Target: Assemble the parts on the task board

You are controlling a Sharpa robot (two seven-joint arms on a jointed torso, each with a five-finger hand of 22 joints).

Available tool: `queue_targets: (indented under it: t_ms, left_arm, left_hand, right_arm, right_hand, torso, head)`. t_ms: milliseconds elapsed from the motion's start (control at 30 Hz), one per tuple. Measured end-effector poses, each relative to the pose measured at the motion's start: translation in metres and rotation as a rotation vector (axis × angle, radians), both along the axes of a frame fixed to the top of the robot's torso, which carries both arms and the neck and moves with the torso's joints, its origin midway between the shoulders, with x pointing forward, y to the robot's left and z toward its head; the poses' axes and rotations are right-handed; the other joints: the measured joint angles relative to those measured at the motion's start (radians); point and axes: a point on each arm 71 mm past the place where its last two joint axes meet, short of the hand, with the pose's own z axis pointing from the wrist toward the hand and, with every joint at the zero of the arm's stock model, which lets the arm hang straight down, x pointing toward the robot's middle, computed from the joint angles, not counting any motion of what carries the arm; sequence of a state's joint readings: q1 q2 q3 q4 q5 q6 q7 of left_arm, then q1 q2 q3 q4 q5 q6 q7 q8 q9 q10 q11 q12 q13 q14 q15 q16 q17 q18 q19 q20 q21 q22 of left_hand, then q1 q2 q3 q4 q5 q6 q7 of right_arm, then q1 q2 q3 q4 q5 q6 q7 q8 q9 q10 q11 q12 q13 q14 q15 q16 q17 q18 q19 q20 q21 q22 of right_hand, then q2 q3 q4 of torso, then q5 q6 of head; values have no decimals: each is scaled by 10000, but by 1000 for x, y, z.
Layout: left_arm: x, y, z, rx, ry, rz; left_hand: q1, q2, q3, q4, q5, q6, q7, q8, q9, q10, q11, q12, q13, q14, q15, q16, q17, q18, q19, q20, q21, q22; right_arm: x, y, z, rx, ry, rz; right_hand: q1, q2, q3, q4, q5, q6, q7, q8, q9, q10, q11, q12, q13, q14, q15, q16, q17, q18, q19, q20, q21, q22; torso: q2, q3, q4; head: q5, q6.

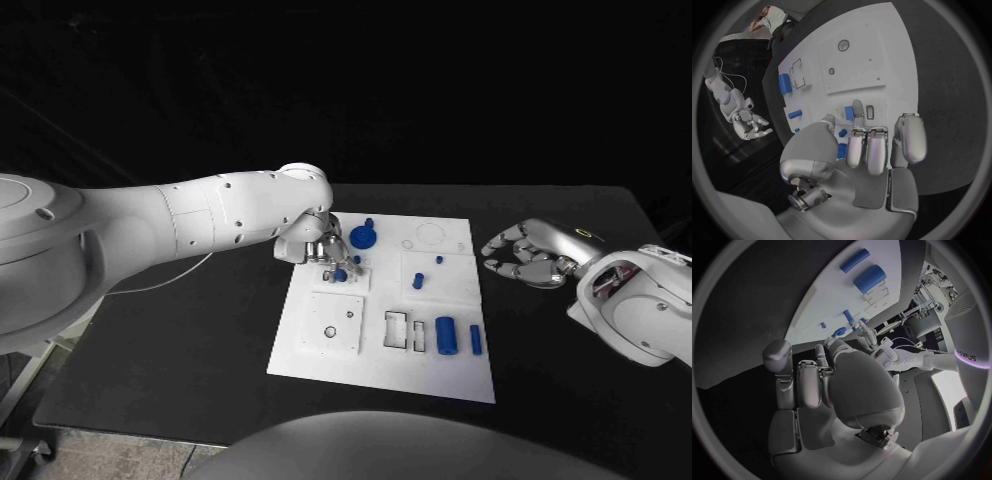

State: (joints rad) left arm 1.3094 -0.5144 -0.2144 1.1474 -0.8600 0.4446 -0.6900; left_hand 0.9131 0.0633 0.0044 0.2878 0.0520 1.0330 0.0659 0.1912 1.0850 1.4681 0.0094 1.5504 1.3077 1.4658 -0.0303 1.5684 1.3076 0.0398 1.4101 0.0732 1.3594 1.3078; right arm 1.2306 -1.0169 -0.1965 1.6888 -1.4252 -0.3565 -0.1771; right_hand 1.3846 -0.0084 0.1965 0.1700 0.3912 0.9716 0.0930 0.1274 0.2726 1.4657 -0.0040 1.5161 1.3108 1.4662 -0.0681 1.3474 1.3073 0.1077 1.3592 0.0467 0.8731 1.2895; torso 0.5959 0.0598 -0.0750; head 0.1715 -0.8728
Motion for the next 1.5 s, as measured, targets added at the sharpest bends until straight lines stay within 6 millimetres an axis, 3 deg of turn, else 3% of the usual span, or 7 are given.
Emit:
queue_targets:
  t_ms: [167, 267, 367, 533, 633, 867, 1500]
  left_arm:
    - [-1, -2, 0, -113, -97, 75]
    - [-1, -3, 0, -156, -150, 125]
    - [0, -3, 1, -202, -200, 167]
    - [0, -4, 1, -248, -250, 221]
    - [0, -3, 1, -274, -260, 251]
    - [-4, 3, 4, -347, -293, 255]
    - [10, 13, 60, -243, -1542, 8]
  left_hand:
    - [173, 172, -28, -27, 0, -26, -20, 23, 108, 0, 0, 0, 0, 37, -37, 0, -1, -1, 0, 0, 0, 0]
    - [312, 225, -55, -55, 2, -186, 2, 60, 150, 0, 0, 0, 0, 37, -37, 0, -1, -1, 0, 0, 0, -1]
    - [441, 281, -55, -55, 81, -241, 16, 63, 169, 0, 0, 0, 0, 37, -37, 0, -1, -2, 0, 0, 0, -1]
    - [865, 362, -110, -111, 441, -344, 21, 67, 192, 0, 0, 0, 0, 37, -36, 0, -1, -1, 0, 0, 0, -2]
    - [1028, 393, -105, -166, 643, -365, 34, 86, 201, 0, 0, 0, 0, 36, -36, 0, -1, -1, 35, 36, 0, -2]
    - [1081, 340, -107, -168, 704, -404, 32, 77, 211, 0, 0, 0, 0, 36, -36, 0, -2, 0, 71, -1, 0, -2]
    - [1139, 320, -206, -124, 639, -284, -33, 125, 273, -37, -37, 106, 0, -1, -73, 0, -3, -1, 179, -36, 154, -4]
  right_arm:
    - [0, 0, 0, -3, 9, -11]
    - [0, -1, 0, -4, 11, -15]
    - [0, -1, 0, -5, 13, -23]
    - [0, -1, -1, -8, 18, -35]
    - [0, -2, -1, -9, 19, -42]
    - [0, -3, -1, -15, 22, -68]
    - [0, -4, -1, -24, 32, -94]
  right_hand:
    - [0, 0, 0, 0, 0, 0, 0, 0, 0, 0, 0, 0, -1, 0, 0, 0, 0, 1, 0, 0, 0, 0]
    - [0, 0, 0, 0, 0, 0, 0, 0, 0, 0, 0, 0, -4, 0, 0, -46, 0, 160, -38, -38, 0, 0]
    - [0, 0, 0, 0, 0, 0, 0, 0, 0, 0, 0, 0, -8, 0, 0, -46, 0, 159, -37, -38, 0, 0]
    - [0, 0, 0, 0, 0, 0, 0, 0, 0, 0, 0, 1, -9, 0, 0, -46, 0, 159, -37, -38, 0, 0]
    - [0, 0, 0, 0, 0, 0, 0, 0, 0, 0, 0, 1, -9, 0, 0, -46, 5, 159, -37, -37, 0, 0]
    - [0, 0, 0, 0, 0, 0, 0, 0, 0, 0, 0, 5, -8, 0, 0, -46, 8, 159, -37, -37, 0, 0]
    - [0, 0, 56, -1, 0, 0, 0, 0, 0, 0, 0, 20, -9, 0, 0, -46, 6, 159, -73, -1, 0, -10]
  torso:
    - [-1, 0, -2]
    - [-3, 1, -4]
    - [-3, 1, -4]
    - [-3, 1, -6]
    - [-3, 2, -5]
    - [-3, 1, 0]
    - [1, 1, -4]
  head:
    - [6, 0]
    - [9, 0]
    - [-3, 0]
    - [-14, 0]
    - [-20, 0]
    - [-39, 0]
    - [-55, 0]
